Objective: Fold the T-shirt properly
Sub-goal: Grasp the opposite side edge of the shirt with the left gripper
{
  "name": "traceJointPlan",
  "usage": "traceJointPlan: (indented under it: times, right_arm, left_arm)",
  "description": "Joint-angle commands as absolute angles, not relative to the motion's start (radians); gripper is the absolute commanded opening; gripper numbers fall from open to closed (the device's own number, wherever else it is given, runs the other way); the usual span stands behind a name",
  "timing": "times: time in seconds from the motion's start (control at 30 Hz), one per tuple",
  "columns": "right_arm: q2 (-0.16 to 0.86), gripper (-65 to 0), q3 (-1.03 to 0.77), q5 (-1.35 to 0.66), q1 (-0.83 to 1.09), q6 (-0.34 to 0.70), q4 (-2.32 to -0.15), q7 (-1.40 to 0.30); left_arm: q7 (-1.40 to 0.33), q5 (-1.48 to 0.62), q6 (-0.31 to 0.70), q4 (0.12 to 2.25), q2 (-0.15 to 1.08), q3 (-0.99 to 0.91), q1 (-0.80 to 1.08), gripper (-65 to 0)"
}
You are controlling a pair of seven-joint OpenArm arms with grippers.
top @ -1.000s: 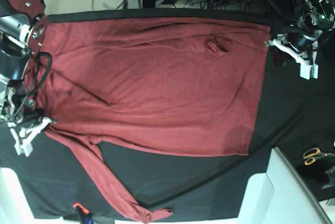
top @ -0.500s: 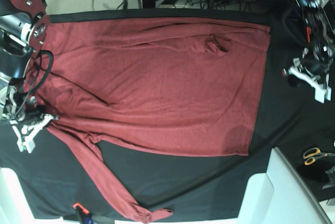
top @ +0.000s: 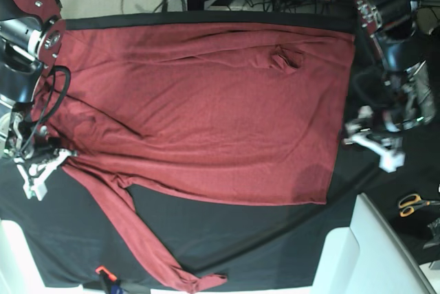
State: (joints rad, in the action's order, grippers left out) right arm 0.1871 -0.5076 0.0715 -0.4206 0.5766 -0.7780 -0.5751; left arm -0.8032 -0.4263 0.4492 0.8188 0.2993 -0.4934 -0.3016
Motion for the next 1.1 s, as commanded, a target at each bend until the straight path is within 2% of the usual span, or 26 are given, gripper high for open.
traceJointPlan:
  times: [0.0,0.2,0.43,0.5,0.67,0.73,0.77,1.07]
  right_arm:
    - [0.202,-64.4,-0.507,0.061,-0.450,0.581,-0.794,-0.558]
    - [0.209,-64.4,-0.507,0.059,-0.430,0.584,-0.837,-0.558]
    - [0.202,-64.4,-0.506,0.059,-0.401,0.584,-0.920,-0.561]
    - [0.202,-64.4,-0.506,0.059,-0.401,0.584,-0.920,-0.561]
    - [0.202,-64.4,-0.506,0.061,-0.400,0.584,-0.920,-0.561]
    - [0.200,-64.4,-0.506,0.061,-0.400,0.584,-0.918,-0.561]
    - [0.200,-64.4,-0.506,0.059,-0.400,0.584,-0.918,-0.561]
    - [0.185,-64.4,-0.506,0.061,-0.387,0.584,-0.918,-0.561]
  left_arm:
    - [-0.769,-0.440,0.453,0.814,0.318,-0.495,-0.331,-27.6]
    - [-0.659,-0.438,0.344,0.700,0.306,-0.487,-0.355,-27.5]
    - [-0.653,-0.438,0.341,0.699,0.282,-0.484,-0.355,-29.3]
    - [-0.653,-0.438,0.341,0.699,0.274,-0.484,-0.352,-35.9]
    - [-0.653,-0.438,0.341,0.697,0.272,-0.484,-0.344,-57.3]
    - [-0.653,-0.438,0.341,0.696,0.272,-0.484,-0.343,-63.4]
    - [-0.653,-0.438,0.341,0.696,0.272,-0.484,-0.343,-65.0]
    - [-0.650,-0.438,0.340,0.650,0.282,-0.484,-0.341,-65.0]
